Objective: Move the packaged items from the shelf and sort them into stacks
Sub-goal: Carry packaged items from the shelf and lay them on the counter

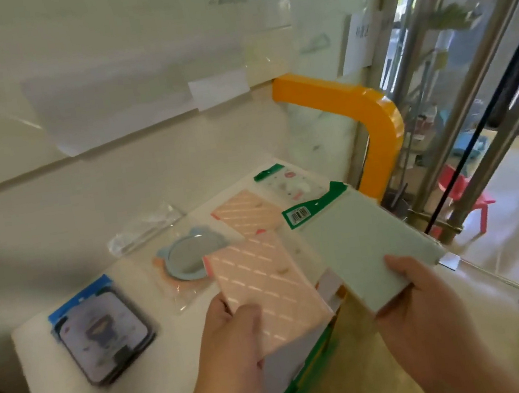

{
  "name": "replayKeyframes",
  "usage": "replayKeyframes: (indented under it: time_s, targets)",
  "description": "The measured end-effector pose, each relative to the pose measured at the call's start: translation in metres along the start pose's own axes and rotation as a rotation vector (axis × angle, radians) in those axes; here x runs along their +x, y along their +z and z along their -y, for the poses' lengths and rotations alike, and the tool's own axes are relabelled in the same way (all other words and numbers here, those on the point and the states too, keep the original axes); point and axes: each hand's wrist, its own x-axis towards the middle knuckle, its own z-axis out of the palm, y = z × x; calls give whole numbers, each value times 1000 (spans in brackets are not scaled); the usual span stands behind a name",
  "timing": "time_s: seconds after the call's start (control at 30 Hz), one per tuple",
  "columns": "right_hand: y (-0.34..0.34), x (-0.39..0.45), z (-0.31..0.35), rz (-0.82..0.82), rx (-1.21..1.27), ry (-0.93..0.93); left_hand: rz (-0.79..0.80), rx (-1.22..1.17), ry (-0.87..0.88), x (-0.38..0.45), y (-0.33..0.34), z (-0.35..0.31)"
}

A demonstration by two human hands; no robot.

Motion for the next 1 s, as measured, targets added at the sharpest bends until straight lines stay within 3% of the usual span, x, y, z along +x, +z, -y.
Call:
replayKeyframes:
  time_s: [0.27, 0.4, 0.5, 0.63, 0.7, 0.83, 1.0]
  targets:
    - [14, 113, 22, 29, -259, 70, -57, -28, 45, 56, 55, -10]
    - [15, 184, 38, 115, -708, -1, -152, 80, 69, 105, 94, -24]
    - [18, 235, 44, 290, -1077, -233, -267, 168, 98, 148, 111, -32]
    - [24, 305, 46, 682, -1528, -679, -418, 333, 122, 194, 123, -34]
    - [23, 332, 33, 777, -1768, -819, -492, 355, 102, 203, 126, -35]
    - [17, 359, 3, 1028, -2005, -944, -624, 395, 97, 211, 128, -29]
    - [13, 382, 6, 1201, -1999, -965, -703, 531, 109, 212, 133, -25]
